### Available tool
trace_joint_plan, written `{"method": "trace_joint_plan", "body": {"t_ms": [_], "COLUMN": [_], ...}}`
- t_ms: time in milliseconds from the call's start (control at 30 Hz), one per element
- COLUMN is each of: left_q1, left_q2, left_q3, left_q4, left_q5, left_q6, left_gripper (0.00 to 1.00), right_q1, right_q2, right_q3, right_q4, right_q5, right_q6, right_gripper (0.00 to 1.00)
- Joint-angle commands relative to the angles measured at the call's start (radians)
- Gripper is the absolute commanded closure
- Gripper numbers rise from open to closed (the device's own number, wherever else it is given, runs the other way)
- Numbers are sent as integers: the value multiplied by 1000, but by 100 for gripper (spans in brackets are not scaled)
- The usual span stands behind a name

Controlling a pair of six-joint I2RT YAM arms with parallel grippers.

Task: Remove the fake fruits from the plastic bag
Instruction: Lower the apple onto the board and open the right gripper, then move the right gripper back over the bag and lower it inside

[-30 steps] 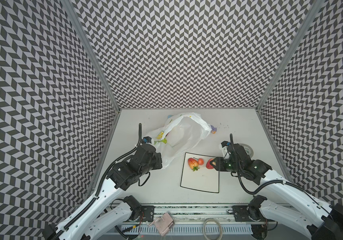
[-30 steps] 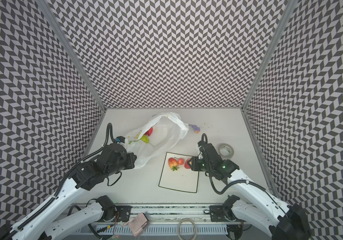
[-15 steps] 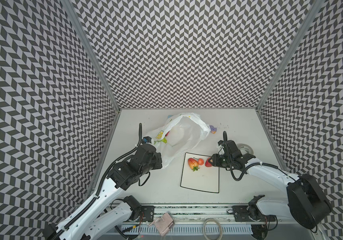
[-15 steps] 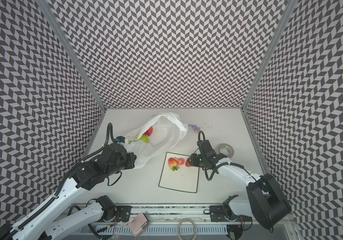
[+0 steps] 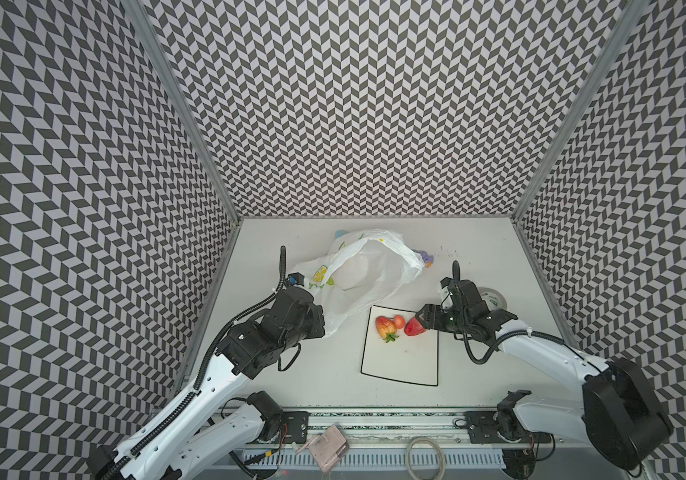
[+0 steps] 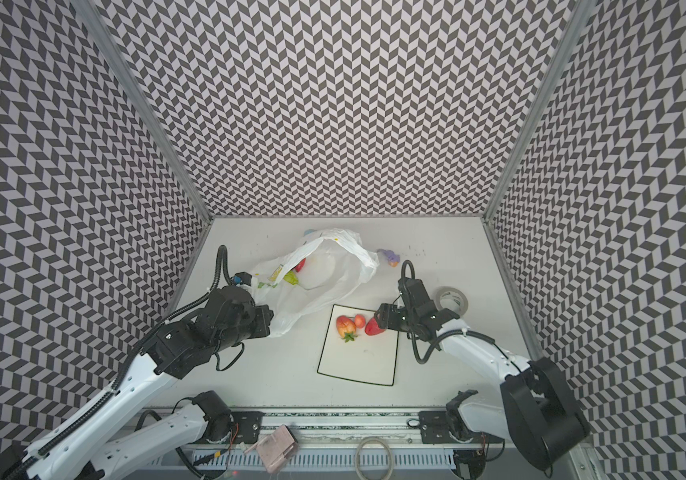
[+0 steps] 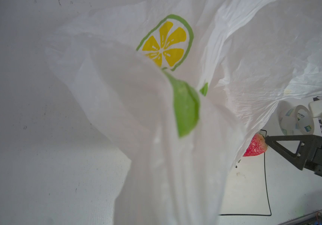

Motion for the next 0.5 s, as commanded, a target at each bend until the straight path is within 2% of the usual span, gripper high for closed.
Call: {"method": "trace_joint_plan", "body": {"t_ms": [0, 133, 233, 400, 467], "left_q1": [-1, -1, -1, 0, -1], "left_q2": [4, 2, -3, -7, -9], "left_q3": [25, 23, 20, 11, 12], "left_q4": [7, 15, 14, 20, 15], "left_q5": [-18, -13, -8, -5, -2], "left_q6": [9, 9, 7, 3, 0], "left_gripper": [100, 100, 100, 100, 100], "right_q1": [-6, 21, 136, 405, 462], "right_q2": [-128, -292, -378, -325, -250], "right_q3": [34, 39, 34, 74, 105], "right_q4": [-69, -54, 25, 174, 229], "right_q5": [108, 102, 145, 283, 289], "right_q6": [11, -13, -61, -212, -266], "right_gripper": [27, 32, 36, 38, 38]}}
